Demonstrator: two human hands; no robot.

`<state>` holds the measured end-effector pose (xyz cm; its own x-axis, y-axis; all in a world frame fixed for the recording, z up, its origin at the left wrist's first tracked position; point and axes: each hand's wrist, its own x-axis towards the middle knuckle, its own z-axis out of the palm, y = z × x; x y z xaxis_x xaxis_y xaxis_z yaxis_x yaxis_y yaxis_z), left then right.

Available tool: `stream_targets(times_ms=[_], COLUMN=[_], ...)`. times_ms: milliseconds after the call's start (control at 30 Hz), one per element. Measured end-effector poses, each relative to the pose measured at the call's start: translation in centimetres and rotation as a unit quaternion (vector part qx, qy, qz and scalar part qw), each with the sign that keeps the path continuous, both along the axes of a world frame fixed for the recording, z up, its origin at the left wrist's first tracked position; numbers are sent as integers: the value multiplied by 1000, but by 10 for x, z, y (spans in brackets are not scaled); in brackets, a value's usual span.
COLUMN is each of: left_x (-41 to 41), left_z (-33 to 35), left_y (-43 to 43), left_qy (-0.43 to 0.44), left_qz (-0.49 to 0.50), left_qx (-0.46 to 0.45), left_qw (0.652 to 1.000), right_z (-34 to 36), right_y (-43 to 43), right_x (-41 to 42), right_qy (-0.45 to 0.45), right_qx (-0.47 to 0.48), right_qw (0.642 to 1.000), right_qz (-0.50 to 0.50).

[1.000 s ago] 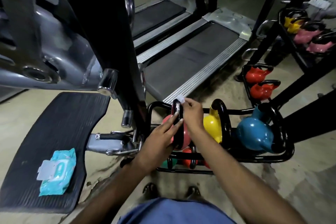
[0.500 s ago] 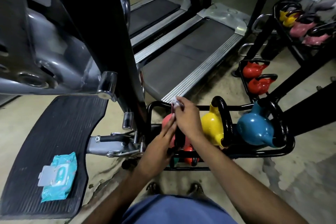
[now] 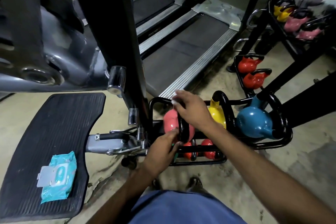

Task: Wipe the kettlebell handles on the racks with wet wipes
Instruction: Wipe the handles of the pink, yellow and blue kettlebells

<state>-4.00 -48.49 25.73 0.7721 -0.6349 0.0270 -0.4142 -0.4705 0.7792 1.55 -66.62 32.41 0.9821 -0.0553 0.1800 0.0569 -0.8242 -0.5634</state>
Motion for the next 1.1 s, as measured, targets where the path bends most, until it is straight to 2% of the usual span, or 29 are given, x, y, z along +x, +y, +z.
stream_targets(times_ms=[33,67,100,167,233,267,300,333,400,433,467,533,567,600,667,700,733,800,833,900,967,1000,1033,1067,1100], left_x=[1,1,2,5,7,8,9,9,10,9,9,10,10,9,8,8,8,7,8,7,7,8,8,8,8], left_z=[-1,-2,-4,-8,-10,-9,-8,-6,-3,-4,-3,-3,-2,-1,3,4,5,6,6,7,6,5,3,2,0], left_y=[0,1,2,4,5,6,6,6,6,7,7,8,8,8,7,7,6,6,5,5,4,3,3,4,5], left_qy=[3,11,18,24,30,31,32,32,35,42,50,60,62,62,58,54,51,45,40,38,43,45,48,54,61], left_qz=[1,0,-2,0,2,3,2,2,0,-1,-1,-3,-3,-4,-3,0,0,-5,-6,-4,-2,3,12,21,25], left_qx=[-9,-17,-18,0,15,16,17,16,9,2,-4,-10,-12,-14,-21,-23,-22,-16,-13,-15,-19,-15,-10,-6,-5], left_qw=[1000,1000,1000,1000,999,999,999,999,999,999,999,998,998,998,998,998,998,999,999,999,999,999,999,998,998], right_z=[-8,-13,-13,-5,4,7,7,5,-2,-4,-9,-13,-14,-9,2,9,16,28,31,33,21,12,4,-3,-7], right_y=[5,13,23,31,21,15,10,7,8,11,12,13,12,12,13,13,13,16,18,17,11,8,8,11,18], right_x=[-8,-14,-18,-14,-4,-1,2,3,4,3,2,4,8,13,31,40,46,50,45,26,1,-13,-27,-38,-46], right_qy=[-14,6,45,120,162,170,172,169,161,152,131,52,27,21,49,84,124,180,188,152,68,22,-16,-44,-49], right_qx=[118,242,375,613,731,766,789,799,785,765,725,544,439,356,184,82,-20,-187,-241,-283,-240,-156,-37,98,217], right_qw=[989,957,902,737,599,551,514,497,513,542,598,767,842,895,968,987,990,965,950,942,965,986,999,991,963], right_qz=[-84,-159,-209,-258,-283,-284,-289,-293,-306,-312,-318,-336,-314,-268,-161,-113,-63,27,65,99,84,48,-10,-79,-154])
